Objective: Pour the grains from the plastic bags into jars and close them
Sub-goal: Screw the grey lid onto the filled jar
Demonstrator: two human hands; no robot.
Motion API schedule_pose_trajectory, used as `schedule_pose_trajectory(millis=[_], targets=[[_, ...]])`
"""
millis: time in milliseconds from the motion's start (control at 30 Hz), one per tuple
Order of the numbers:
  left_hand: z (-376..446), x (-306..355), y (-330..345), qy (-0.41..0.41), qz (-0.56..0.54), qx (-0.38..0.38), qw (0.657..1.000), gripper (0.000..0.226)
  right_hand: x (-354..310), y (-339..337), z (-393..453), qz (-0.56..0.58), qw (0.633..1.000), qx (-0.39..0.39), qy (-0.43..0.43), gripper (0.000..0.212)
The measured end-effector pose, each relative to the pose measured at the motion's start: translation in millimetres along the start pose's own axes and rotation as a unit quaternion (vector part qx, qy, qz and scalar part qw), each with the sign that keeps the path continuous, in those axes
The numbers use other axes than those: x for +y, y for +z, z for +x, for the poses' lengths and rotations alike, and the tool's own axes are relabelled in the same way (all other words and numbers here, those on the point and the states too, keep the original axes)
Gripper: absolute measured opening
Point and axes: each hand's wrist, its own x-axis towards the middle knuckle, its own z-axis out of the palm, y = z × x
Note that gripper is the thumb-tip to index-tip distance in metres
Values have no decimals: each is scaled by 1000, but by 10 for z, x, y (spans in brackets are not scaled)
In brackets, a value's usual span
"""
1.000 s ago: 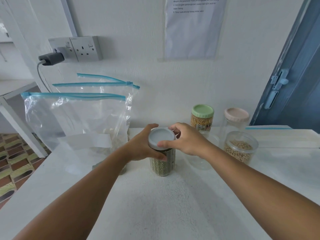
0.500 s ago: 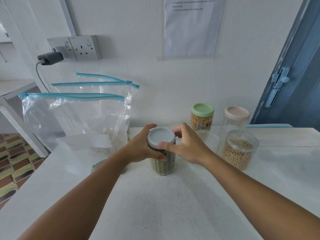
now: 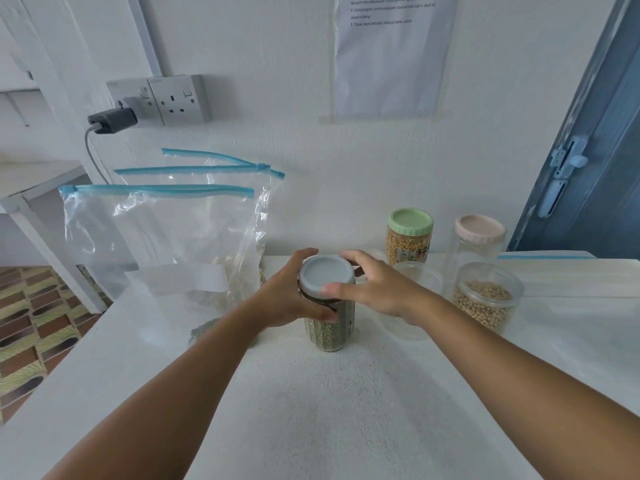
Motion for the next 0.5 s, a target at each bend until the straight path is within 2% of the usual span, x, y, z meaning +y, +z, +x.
schedule_pose_trajectory(millis=[67,167,233,333,367,433,500], targets=[[0,4,2,-3,-1,1,1000,133,-15,-13,-8,-10,1000,-12,-2,85],[-12,3,6,-5,0,7,1000,135,14,102,16,-44,994,96,-6,92],[-22,-1,9,-2,8,10,1000,136,20,196,22,-46,990,131,-3,97],[-33,-11,16,-1,9,12,1000,138,25,172,54,-74,995,67,-2,124],[-36,-9,16,-1,9,13,1000,138,15,129,53,-92,995,36,5,126],[-36,10,15,-4,5,12,1000,137,22,56,46,-83,996,5,12,109],[-27,16,20,-5,1,9,1000,136,29,65,48,-49,998,37,1,95]])
